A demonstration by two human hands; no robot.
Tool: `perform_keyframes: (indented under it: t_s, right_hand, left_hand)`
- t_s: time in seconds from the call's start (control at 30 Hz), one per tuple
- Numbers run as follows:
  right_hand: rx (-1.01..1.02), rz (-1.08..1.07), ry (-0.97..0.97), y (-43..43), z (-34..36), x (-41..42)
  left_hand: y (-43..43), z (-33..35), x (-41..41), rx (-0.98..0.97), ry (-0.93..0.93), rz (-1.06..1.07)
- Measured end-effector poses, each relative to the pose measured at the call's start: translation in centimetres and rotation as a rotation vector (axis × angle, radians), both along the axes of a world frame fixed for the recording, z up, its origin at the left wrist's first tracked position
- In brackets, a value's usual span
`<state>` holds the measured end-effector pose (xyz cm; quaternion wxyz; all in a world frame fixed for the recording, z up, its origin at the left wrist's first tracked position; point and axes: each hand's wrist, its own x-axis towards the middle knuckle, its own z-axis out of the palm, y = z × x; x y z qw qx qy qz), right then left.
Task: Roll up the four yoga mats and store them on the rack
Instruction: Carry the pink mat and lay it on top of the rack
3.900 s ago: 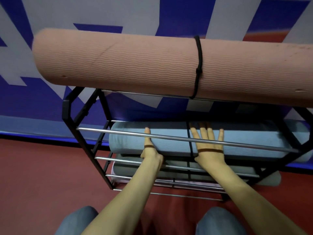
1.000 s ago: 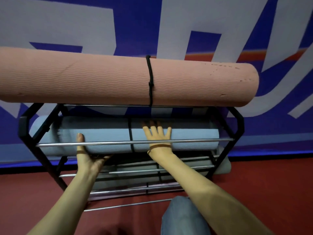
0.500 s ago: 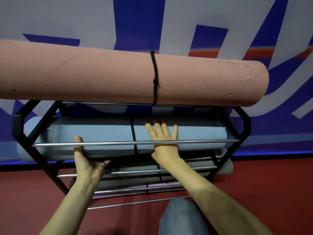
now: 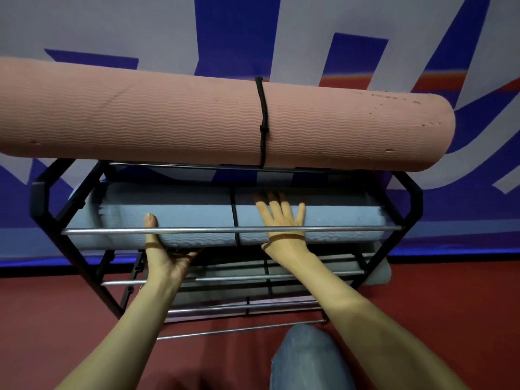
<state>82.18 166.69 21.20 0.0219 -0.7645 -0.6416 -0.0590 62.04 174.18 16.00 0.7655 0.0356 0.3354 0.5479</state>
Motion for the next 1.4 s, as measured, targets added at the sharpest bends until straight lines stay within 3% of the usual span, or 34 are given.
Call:
perform_keyframes:
  t_s: [0.17, 0.3, 0.43, 0.7, 0.9, 1.03, 1.4]
  right_hand:
    - [0.028, 0.023, -0.047, -0.9, -1.0, 0.2]
    - [0.186, 0.032, -0.030, -1.3, -1.7, 0.6]
    - [0.173, 0.064, -0.011, -1.1, -2.0, 0.8]
    - [0.389, 0.322, 0.057, -2.0, -3.6, 0.4]
    - [0.322, 0.192, -0.017, -2.0, -4.2, -1.2]
    - [0.251, -0.026, -0.093, -0.7, -2.7, -0.6]
    - [0.380, -0.018, -0.158, -1.3, -3.0, 0.4]
  left_hand:
    - [-0.3, -0.9, -0.2, 0.037, 0.010, -0.042]
    - [-0.9, -0.2, -0.2, 0.003, 0.010, -0.048]
    - [-1.7, 0.9, -0.2, 0.000, 0.048, -0.044]
    - [-1.4, 1.4, -0.8, -0.063, 0.204, 0.041]
    - [-2.1, 1.1, -1.2, -0.045, 0.165, 0.000]
    - [-1.1, 1.6, -1.8, -0.034, 0.029, -0.019]
    - [-1.6, 1.6, -1.3, -0.014, 0.038, -0.012]
